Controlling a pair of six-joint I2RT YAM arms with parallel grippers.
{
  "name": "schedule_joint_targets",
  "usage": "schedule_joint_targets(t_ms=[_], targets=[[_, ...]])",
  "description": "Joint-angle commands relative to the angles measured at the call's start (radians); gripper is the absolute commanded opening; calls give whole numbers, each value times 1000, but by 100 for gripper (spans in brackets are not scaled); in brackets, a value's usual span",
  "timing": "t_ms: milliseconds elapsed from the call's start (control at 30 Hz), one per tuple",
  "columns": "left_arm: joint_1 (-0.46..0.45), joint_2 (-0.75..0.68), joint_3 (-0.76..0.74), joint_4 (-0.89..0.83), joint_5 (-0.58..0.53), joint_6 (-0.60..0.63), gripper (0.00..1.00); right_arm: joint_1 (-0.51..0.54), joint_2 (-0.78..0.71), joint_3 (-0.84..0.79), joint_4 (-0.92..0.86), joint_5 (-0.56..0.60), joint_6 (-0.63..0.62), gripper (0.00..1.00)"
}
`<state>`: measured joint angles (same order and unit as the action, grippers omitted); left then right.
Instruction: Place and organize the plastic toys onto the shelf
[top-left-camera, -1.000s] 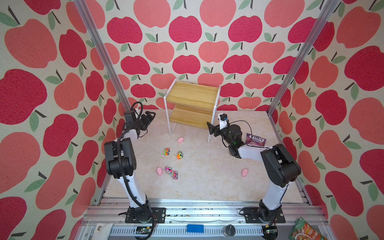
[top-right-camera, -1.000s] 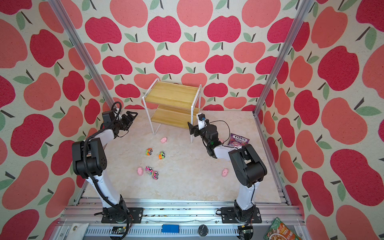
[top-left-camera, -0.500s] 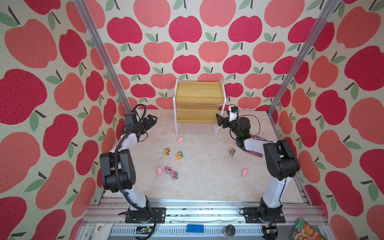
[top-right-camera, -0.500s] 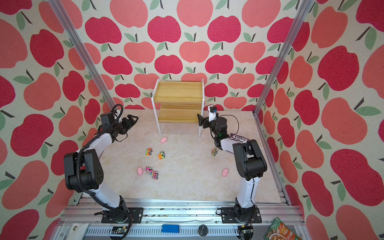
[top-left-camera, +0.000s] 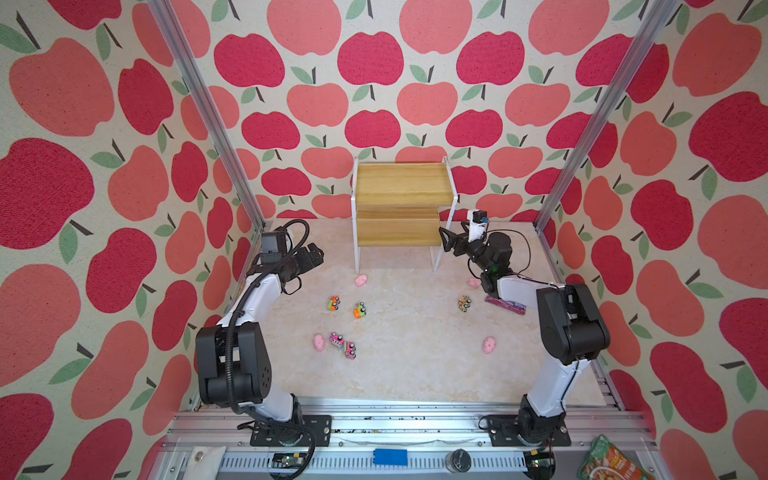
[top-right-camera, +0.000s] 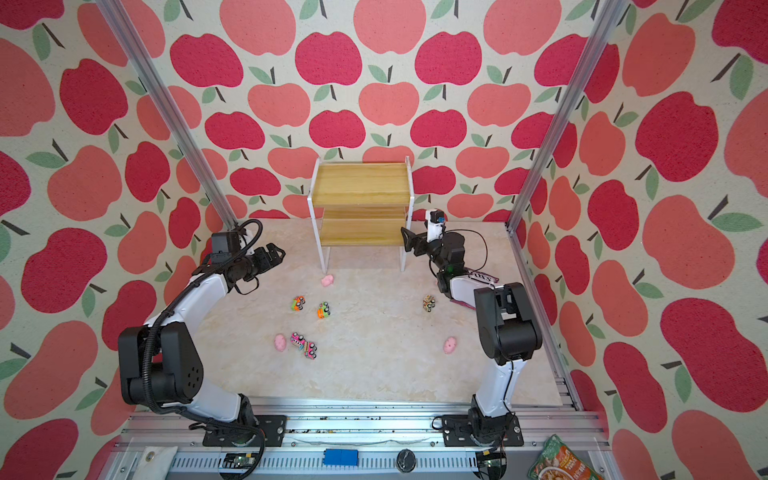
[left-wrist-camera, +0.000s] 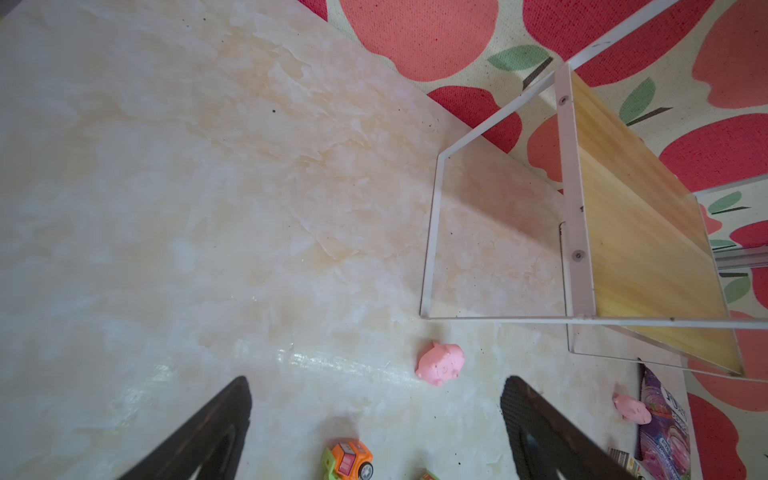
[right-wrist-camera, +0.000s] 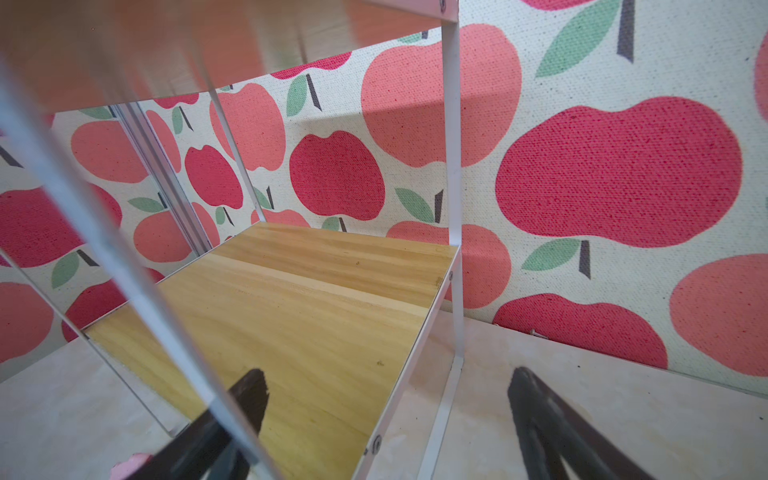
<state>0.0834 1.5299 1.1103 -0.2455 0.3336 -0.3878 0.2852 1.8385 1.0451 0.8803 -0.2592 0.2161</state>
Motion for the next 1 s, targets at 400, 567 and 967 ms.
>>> schedule_joint_targets(t_ms=[400,567,967], targets=[[-34,-182,-134,-367,-92,-1,97,40,-425,-278,-190,79,-7,96],[-32,-248,-183,-424,-86,-48,98,192,-564,-358,-398,204,-91,95],[80,-309,-209,-495,-82,-109,96,738,-338,-235,-547,372,-121,93]])
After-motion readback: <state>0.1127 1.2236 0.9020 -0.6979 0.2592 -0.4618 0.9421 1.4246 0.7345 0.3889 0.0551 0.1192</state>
